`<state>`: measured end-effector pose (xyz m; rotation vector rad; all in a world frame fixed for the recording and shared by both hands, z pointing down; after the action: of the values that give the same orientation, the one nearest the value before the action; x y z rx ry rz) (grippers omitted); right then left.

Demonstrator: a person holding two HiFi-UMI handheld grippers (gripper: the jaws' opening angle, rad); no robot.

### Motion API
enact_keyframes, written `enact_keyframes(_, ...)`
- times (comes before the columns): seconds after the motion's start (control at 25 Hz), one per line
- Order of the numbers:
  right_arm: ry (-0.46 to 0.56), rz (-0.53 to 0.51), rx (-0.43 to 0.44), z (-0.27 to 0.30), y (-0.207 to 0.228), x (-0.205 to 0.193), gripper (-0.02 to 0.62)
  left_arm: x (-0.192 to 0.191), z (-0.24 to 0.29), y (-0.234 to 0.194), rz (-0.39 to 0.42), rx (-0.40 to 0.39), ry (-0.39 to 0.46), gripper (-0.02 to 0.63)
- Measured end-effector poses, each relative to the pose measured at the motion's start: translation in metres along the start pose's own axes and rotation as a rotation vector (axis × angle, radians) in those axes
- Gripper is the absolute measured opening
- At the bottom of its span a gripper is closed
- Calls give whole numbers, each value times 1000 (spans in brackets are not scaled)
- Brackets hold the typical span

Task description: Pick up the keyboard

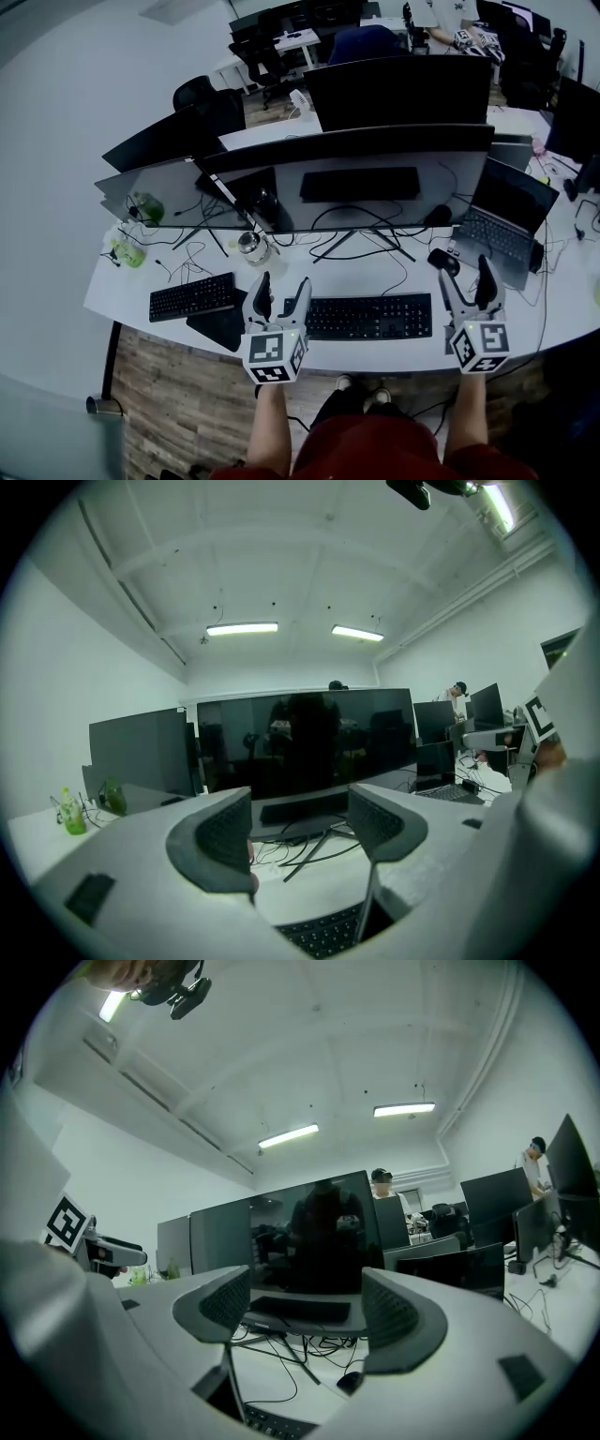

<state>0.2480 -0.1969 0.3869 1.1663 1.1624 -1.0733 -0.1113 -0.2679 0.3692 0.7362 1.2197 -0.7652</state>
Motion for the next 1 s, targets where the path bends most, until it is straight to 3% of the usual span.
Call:
enact_keyframes(0.36, -114, -13, 2, 19, -3, -32, 344, -48, 18, -23, -71, -14, -122, 307)
enact_keyframes(1.0, -403, -36, -16, 50, -16, -129, 344, -153, 43, -60, -202, -67, -355, 307)
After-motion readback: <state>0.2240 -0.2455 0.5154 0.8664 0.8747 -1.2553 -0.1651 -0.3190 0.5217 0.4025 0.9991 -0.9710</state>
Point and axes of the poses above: the fingertips, and each gripper's own axes: z forward along the fingers, y to its right, x out of its top, the point moved 8 cm from there along -z, backward along the fingers, and after that the axes turned 9 degrees about -x, right-handed, at the moved point
